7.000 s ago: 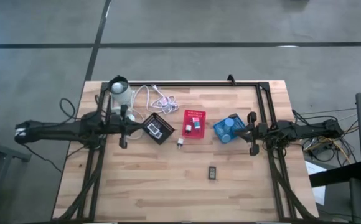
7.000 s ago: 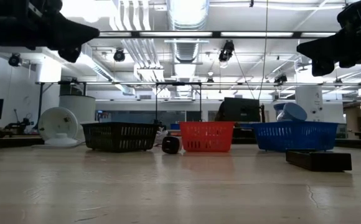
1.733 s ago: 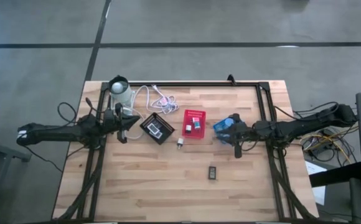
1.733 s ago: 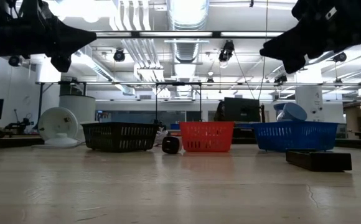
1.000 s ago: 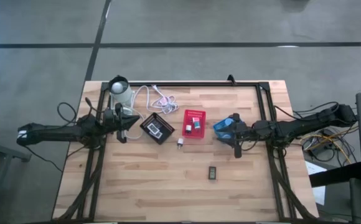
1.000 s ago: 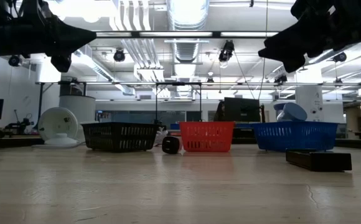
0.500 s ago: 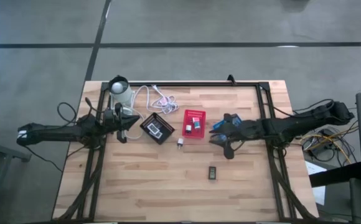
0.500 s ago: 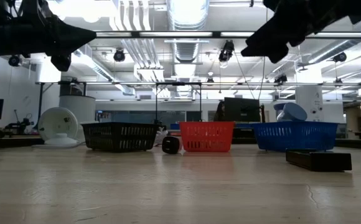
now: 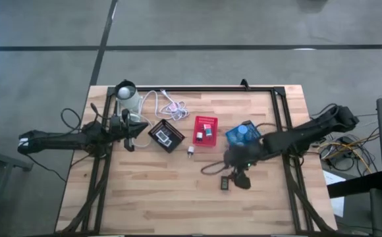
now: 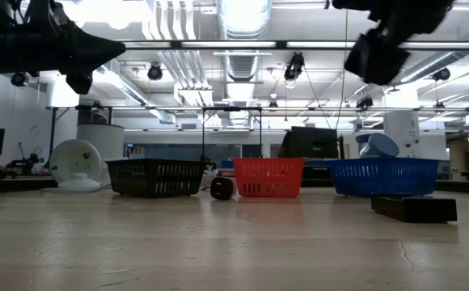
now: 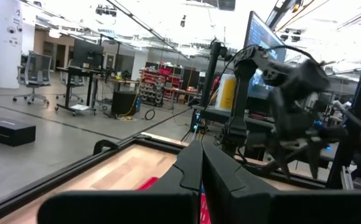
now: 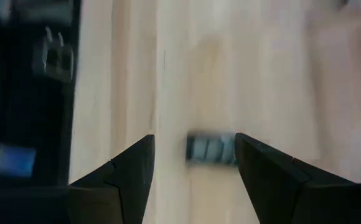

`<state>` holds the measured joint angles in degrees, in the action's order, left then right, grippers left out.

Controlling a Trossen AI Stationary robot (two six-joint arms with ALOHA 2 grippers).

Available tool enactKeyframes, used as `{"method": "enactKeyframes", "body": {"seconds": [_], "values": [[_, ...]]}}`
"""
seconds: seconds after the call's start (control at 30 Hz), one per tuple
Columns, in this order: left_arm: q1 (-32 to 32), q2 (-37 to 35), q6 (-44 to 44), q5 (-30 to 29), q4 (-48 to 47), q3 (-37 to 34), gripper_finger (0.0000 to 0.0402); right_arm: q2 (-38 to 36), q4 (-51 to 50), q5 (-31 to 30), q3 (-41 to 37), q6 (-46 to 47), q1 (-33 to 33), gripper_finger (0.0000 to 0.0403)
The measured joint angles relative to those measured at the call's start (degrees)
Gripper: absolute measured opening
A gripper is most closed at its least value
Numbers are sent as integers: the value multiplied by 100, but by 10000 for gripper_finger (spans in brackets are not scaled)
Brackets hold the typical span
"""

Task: Pick & Place Office items
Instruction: Put the black digital clock into the black basket

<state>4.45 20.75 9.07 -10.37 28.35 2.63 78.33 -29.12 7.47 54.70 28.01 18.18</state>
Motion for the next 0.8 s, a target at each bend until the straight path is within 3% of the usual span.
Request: {"method": "enactKeyframes", "body": {"seconds": [0.13, 0.3, 0.53, 0.67, 0.8], "values": [[2, 0, -1, 0, -6, -2, 5, 580, -670, 19, 479, -136, 304, 217], [-1, 0, 4, -1, -8, -4, 5, 1271, -1045, -441, 1040, -278, 519, 217], [-1, 2, -1, -2, -8, -4, 5, 2082, -1529, -233, 1686, -707, 601, 220], [-1, 2, -3, 0, -13, -4, 5, 2442, -1590, 24, 1858, -526, 594, 249], [-1, 2, -3, -2, -43, -4, 5, 2659, -1623, -221, 1937, -483, 594, 296]]}}
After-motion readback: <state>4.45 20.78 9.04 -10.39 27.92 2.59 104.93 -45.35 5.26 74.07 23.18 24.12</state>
